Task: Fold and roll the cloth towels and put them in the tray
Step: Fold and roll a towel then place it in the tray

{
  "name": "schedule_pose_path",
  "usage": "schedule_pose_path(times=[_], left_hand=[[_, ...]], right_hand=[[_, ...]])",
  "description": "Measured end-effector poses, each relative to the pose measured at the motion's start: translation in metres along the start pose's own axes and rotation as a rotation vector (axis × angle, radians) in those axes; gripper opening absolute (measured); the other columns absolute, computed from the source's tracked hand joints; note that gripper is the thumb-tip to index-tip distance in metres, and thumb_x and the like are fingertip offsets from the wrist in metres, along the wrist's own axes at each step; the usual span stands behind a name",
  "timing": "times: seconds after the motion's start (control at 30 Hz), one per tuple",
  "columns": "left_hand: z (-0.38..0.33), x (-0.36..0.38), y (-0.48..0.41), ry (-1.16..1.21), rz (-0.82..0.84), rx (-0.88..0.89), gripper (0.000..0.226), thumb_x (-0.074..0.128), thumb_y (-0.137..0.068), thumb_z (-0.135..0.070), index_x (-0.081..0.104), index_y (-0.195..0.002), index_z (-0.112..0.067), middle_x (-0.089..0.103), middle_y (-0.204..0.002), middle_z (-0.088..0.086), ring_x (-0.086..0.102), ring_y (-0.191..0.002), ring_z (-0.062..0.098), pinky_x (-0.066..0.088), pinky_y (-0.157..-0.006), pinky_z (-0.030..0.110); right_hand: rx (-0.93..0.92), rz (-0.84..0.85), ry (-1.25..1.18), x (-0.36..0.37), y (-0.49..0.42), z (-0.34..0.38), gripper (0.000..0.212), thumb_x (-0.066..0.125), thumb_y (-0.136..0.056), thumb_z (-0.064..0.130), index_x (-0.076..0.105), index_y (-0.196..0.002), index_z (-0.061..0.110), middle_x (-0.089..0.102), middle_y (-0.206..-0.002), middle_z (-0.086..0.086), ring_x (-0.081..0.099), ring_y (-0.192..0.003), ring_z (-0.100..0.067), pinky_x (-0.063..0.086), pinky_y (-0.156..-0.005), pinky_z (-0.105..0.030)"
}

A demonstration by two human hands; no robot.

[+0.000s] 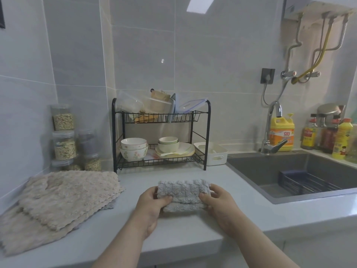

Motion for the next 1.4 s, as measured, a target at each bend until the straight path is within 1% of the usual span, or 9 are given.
schedule_pose_path(times=[0.4,0.53,0.63,0.87,1.03,1.13,1.23,1.33,1.4], left_hand=[[0.005,-0.005,-0.008,-0.022,-0.045,0.008,0.023,0.064,-0.08,0.013,0.062,-0.093,-0.006,0.068,-0.095,0.012,0.063,-0.092,0.024,0.045,-0.095,0.032],[0.004,-0.005,-0.005,-0.072,-0.068,0.058,0.02,0.063,-0.081,0.012,0.063,-0.086,-0.007,0.069,-0.083,0.007,0.065,-0.079,0.017,0.048,-0.081,0.026],[0.005,-0.004,-0.005,-0.105,-0.067,0.086,0.021,0.063,-0.082,0.009,0.064,-0.086,-0.012,0.073,-0.076,-0.005,0.068,-0.074,0.007,0.048,-0.069,0.017],[0.01,-0.006,-0.013,-0.17,-0.081,0.071,0.025,0.073,-0.069,0.0,0.073,-0.083,-0.02,0.076,-0.091,-0.001,0.071,-0.089,0.015,0.05,-0.081,0.029],[0.003,-0.01,-0.01,-0.39,-0.171,-0.012,0.024,0.068,-0.066,-0.018,0.069,-0.089,-0.024,0.075,-0.089,-0.008,0.07,-0.083,0.007,0.053,-0.074,0.021],[-0.001,-0.01,-0.012,-0.408,-0.181,-0.159,0.026,0.069,-0.066,-0.022,0.068,-0.092,-0.023,0.074,-0.089,-0.007,0.069,-0.084,0.011,0.053,-0.076,0.028],[0.0,-0.011,-0.014,-0.44,-0.188,-0.311,0.021,0.07,-0.069,-0.02,0.068,-0.09,-0.023,0.074,-0.088,-0.007,0.069,-0.083,0.011,0.052,-0.075,0.029],[-0.009,-0.002,-0.019,-0.375,-0.158,-0.421,0.019,0.072,-0.07,-0.013,0.07,-0.086,-0.023,0.075,-0.089,-0.003,0.071,-0.089,0.02,0.054,-0.081,0.036],[-0.029,0.007,-0.02,-0.331,-0.147,-0.462,0.019,0.072,-0.068,-0.012,0.07,-0.085,-0.02,0.075,-0.087,-0.001,0.071,-0.09,0.026,0.054,-0.081,0.04]], right_hand=[[-0.028,-0.015,0.138,0.001,0.003,0.006,0.026,0.069,-0.083,0.001,0.061,-0.108,0.0,0.063,-0.088,-0.015,0.06,-0.073,-0.022,0.052,-0.071,-0.033],[-0.077,-0.012,0.288,0.002,0.009,0.01,0.019,0.067,-0.086,0.005,0.059,-0.075,0.017,0.059,-0.064,0.006,0.056,-0.058,-0.004,0.045,-0.055,-0.013],[-0.09,0.005,0.42,0.002,0.005,0.008,0.012,0.066,-0.086,0.015,0.06,-0.076,0.015,0.059,-0.058,0.009,0.053,-0.056,-0.006,0.039,-0.054,-0.015],[-0.114,0.011,0.655,0.0,-0.006,0.004,0.021,0.063,-0.086,0.026,0.052,-0.068,0.027,0.056,-0.057,0.029,0.052,-0.056,0.01,0.036,-0.052,-0.003],[0.092,-0.096,0.553,-0.004,-0.008,0.0,0.017,0.067,-0.08,0.025,0.064,-0.096,0.028,0.067,-0.075,0.026,0.06,-0.068,0.011,0.041,-0.059,-0.005],[0.196,-0.136,0.568,-0.004,-0.009,0.004,0.018,0.068,-0.082,0.025,0.058,-0.097,0.025,0.056,-0.065,0.018,0.052,-0.063,0.013,0.037,-0.057,-0.002],[0.325,-0.119,0.567,0.002,-0.01,0.013,0.022,0.068,-0.083,0.02,0.055,-0.099,0.027,0.056,-0.079,0.021,0.052,-0.068,0.019,0.037,-0.06,0.001],[0.477,-0.119,0.45,0.006,-0.011,0.024,0.018,0.068,-0.083,0.014,0.058,-0.084,0.029,0.065,-0.08,0.001,0.057,-0.065,0.003,0.043,-0.062,-0.007],[0.54,-0.151,0.349,0.008,-0.01,0.043,0.014,0.066,-0.082,0.012,0.064,-0.093,0.021,0.07,-0.093,-0.016,0.066,-0.075,-0.019,0.051,-0.069,-0.027]])
Point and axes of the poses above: each hand's wrist, its own y-axis away from the middle knuckle, its own x-axis out of the palm, z = x × y, the point moved 8 cm from there along -y, towards the middle knuckle
